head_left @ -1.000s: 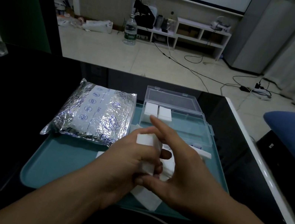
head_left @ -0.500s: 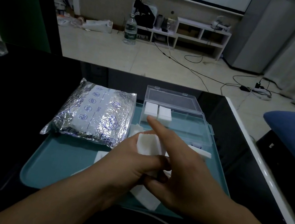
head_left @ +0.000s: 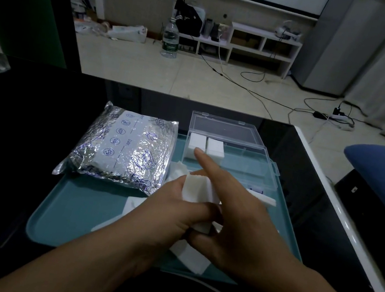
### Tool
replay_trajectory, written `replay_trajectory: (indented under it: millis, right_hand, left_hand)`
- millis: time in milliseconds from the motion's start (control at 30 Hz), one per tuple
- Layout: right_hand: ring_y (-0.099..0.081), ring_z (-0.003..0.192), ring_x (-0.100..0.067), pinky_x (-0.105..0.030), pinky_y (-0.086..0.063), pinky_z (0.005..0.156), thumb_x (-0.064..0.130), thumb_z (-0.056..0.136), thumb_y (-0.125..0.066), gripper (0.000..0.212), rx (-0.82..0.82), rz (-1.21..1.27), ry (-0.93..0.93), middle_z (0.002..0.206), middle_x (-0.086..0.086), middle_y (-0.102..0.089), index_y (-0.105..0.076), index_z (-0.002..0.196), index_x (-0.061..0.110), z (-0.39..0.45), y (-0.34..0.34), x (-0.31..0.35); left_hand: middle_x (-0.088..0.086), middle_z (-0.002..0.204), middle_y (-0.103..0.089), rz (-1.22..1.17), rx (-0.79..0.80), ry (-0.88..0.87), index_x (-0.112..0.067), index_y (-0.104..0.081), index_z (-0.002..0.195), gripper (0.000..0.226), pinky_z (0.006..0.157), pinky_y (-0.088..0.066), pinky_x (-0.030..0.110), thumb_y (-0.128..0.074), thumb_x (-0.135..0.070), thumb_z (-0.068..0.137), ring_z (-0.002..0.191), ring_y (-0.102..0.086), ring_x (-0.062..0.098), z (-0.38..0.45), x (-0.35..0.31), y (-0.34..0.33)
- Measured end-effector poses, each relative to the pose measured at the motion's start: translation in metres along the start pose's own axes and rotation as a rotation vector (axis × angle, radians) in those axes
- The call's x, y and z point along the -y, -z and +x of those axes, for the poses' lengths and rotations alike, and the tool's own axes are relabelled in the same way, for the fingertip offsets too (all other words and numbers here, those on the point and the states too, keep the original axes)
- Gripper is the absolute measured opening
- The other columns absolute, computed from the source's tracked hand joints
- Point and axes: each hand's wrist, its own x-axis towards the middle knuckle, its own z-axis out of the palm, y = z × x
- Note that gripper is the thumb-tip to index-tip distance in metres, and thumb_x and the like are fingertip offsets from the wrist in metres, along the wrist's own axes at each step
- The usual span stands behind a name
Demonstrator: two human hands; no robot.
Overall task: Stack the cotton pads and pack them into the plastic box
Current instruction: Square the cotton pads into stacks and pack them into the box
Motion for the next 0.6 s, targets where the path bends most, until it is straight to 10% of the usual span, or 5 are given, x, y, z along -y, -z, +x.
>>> replay_trajectory:
  millis: [233,400,600]
  right_hand:
    - [-0.051,0.105,-0.010,-0.017,-0.043,0.086,0.029,0.064,-0.087,0.114,-0.030,-0.126,-0.026,0.125,-0.001,-0.059,-0.014,0.151,0.027,0.000,0.000,-0.005]
    - [-0.046,0.113,-0.010,-0.023,-0.045,0.091,0.029,0.068,-0.084,0.114,0.026,-0.121,-0.059,0.132,-0.002,-0.052,-0.010,0.153,0.024,0.000,-0.002,-0.006]
    - [-0.045,0.124,0.010,-0.017,-0.046,0.097,0.049,0.072,-0.077,0.094,-0.018,0.530,-0.412,0.139,0.023,-0.046,-0.025,0.150,0.038,0.003,0.011,0.000]
  left_hand:
    - [0.010,0.089,-0.075,0.220,-0.075,-0.014,-0.015,-0.069,0.099,0.034,0.077,-0.056,0.042,-0.077,-0.035,0.074,0.084,-0.072,0.025,0.000,0.002,0.002]
    - [0.003,0.079,-0.074,0.248,-0.077,-0.028,-0.014,-0.068,0.090,0.008,0.066,-0.052,0.031,-0.062,-0.017,0.095,0.075,-0.070,0.018,-0.002,0.002,0.000]
    - [0.011,0.095,-0.074,0.101,-0.168,-0.123,-0.011,-0.064,0.110,0.017,0.072,-0.060,0.039,-0.059,-0.016,0.095,0.078,-0.072,0.026,-0.001,-0.011,0.003]
